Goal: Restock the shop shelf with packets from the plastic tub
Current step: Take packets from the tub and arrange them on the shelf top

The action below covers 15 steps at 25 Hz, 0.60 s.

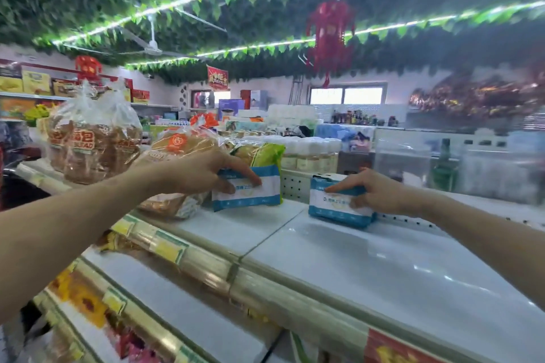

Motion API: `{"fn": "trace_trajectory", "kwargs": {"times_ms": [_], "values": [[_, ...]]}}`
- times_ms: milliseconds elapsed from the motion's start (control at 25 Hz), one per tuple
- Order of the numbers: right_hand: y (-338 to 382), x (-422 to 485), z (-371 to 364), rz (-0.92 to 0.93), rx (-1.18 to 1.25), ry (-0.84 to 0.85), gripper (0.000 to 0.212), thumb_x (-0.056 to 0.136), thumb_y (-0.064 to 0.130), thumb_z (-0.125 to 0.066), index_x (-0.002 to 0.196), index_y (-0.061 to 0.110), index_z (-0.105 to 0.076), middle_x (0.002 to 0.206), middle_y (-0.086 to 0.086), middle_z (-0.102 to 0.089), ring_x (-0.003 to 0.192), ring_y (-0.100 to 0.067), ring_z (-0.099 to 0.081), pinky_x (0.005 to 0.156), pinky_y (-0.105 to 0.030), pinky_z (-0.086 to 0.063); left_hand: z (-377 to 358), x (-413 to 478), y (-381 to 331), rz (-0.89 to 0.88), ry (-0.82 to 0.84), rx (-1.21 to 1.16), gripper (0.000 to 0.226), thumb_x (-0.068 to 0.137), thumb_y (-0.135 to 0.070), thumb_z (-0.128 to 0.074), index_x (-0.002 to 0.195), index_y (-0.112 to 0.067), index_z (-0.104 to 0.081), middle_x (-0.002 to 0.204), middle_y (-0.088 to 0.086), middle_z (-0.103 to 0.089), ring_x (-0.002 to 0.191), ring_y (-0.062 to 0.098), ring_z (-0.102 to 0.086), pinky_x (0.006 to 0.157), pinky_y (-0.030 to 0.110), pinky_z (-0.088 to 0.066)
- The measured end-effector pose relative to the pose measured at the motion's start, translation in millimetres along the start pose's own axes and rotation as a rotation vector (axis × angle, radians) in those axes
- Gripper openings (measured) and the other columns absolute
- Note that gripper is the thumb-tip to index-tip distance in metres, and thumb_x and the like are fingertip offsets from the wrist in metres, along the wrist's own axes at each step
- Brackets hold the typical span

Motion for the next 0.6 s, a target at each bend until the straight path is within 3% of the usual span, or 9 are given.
{"fn": "trace_trajectory", "kwargs": {"times_ms": [120, 240, 320, 440, 600], "values": [[-11.6, 10.3, -6.5, 0.013, -0.184, -0.047, 0.059, 0.093, 0.005, -0.066, 0.134, 0.048, -0.062, 0.140, 0.008, -0.055, 0.109, -0.014, -0.059, 0.090, -0.030, -0.057, -4.0, 12.6, 0.6, -0.010, 0.018, -0.013, 0.048, 0.099, -0.007, -0.064, 0.116, -0.052, -0.072, 0.124, -0.026, -0.058, 0.104, -0.001, -0.062, 0.084, 0.017, -0.055], [-16.7, 18.3, -7.5, 0.071, -0.500, -0.099, 0.059, 0.093, 0.016, -0.065, 0.140, 0.051, -0.055, 0.144, 0.011, -0.056, 0.109, -0.013, -0.048, 0.099, -0.037, -0.045, -9.1, 25.7, 5.0, -0.032, 0.036, 0.033, 0.049, 0.099, -0.009, -0.064, 0.118, -0.055, -0.070, 0.132, -0.019, -0.055, 0.114, 0.007, -0.059, 0.097, 0.030, -0.055], [-20.0, 19.9, -9.0, 0.116, -0.611, -0.111, 0.057, 0.094, 0.023, -0.061, 0.143, 0.050, -0.052, 0.148, 0.014, -0.050, 0.110, -0.011, -0.041, 0.099, -0.037, -0.039, -16.6, 34.7, 6.6, -0.045, 0.055, 0.023, 0.050, 0.100, -0.009, -0.063, 0.118, -0.055, -0.069, 0.131, -0.019, -0.054, 0.115, 0.009, -0.057, 0.097, 0.032, -0.055], [-22.4, 19.5, -9.5, 0.155, -0.671, -0.141, 0.052, 0.096, 0.032, -0.060, 0.144, 0.052, -0.049, 0.153, 0.013, -0.040, 0.119, -0.017, -0.039, 0.100, -0.040, -0.035, -32.9, 50.1, 3.3, -0.062, 0.089, 0.001, 0.051, 0.099, -0.009, -0.063, 0.117, -0.057, -0.069, 0.133, -0.025, -0.052, 0.115, 0.005, -0.057, 0.094, 0.026, -0.053], [-25.7, 12.6, 7.9, 0.124, -0.593, -0.198, 0.054, 0.096, 0.038, -0.065, 0.146, 0.052, -0.047, 0.151, 0.014, -0.041, 0.127, -0.018, -0.040, 0.106, -0.046, -0.035, -64.7, 82.0, -8.3, -0.111, 0.141, -0.061, 0.051, 0.098, -0.007, -0.064, 0.117, -0.054, -0.071, 0.136, -0.026, -0.053, 0.120, 0.003, -0.055, 0.105, 0.030, -0.048]]}}
Point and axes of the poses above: each hand's wrist, its own x-axis towards the middle knuckle, its own z-axis out of the back of the hand, y = z × x, the point moved 10 cm from there along x, towards the middle knuckle
